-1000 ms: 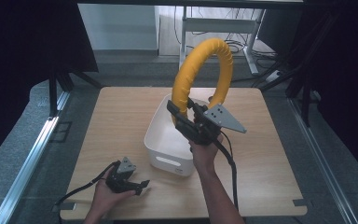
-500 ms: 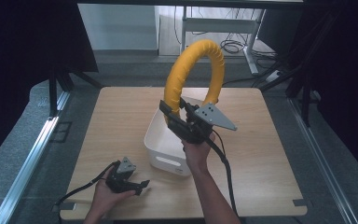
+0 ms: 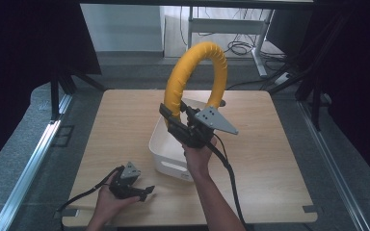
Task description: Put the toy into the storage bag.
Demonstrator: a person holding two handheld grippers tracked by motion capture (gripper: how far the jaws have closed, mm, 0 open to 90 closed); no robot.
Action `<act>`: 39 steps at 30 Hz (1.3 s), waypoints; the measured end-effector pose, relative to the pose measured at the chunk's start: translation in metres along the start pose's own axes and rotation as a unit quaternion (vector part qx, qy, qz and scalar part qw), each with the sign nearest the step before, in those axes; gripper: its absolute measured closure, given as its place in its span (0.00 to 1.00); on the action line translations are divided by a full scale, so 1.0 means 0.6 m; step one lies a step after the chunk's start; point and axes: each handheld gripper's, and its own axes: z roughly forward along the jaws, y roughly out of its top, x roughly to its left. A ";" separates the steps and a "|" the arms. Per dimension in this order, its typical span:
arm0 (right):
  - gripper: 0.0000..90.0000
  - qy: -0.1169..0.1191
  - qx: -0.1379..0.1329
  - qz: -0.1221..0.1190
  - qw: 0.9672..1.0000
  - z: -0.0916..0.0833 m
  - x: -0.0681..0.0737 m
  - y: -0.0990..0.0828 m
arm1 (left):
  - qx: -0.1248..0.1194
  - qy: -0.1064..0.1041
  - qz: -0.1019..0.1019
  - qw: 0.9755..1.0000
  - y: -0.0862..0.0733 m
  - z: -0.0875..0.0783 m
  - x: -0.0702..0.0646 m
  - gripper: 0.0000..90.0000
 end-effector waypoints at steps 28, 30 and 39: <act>0.56 -0.015 -0.002 0.035 0.999 0.013 0.028 -0.051 | 0.000 0.000 0.004 1.000 0.000 -0.001 0.001 0.23; 0.56 -0.017 -0.001 0.037 0.999 0.015 0.029 -0.058 | 0.001 0.000 0.005 1.000 0.000 -0.001 0.001 0.23; 0.56 -0.032 -0.001 0.038 0.999 0.019 0.031 -0.076 | 0.003 -0.003 0.004 1.000 -0.001 0.000 0.000 0.23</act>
